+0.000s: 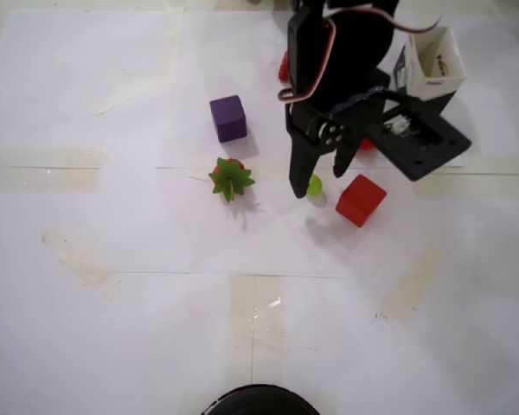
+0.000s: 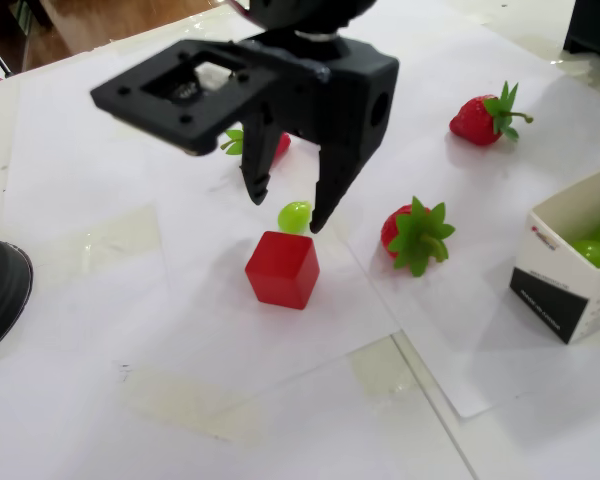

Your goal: Pick up the grapes and place them in the box.

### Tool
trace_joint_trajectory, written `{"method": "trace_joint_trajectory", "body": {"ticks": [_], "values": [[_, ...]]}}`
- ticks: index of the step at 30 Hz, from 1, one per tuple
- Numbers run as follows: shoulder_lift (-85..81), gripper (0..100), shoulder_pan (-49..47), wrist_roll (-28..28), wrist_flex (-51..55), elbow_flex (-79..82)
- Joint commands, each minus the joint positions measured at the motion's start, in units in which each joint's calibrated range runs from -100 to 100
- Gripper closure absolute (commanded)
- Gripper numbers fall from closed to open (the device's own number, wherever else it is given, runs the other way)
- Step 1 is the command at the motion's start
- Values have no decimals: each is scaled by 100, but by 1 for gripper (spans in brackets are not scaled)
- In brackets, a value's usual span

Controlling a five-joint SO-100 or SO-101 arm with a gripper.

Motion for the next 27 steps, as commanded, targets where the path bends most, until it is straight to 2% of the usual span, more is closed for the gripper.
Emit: {"method": "trace_joint_trajectory", "body": {"ticks": [1,18,27], "values": [[-151,81,91,-98,-140,127],[-202,83,135,-171,-475,545],[-280,95,142,-186,-466,609]]}}
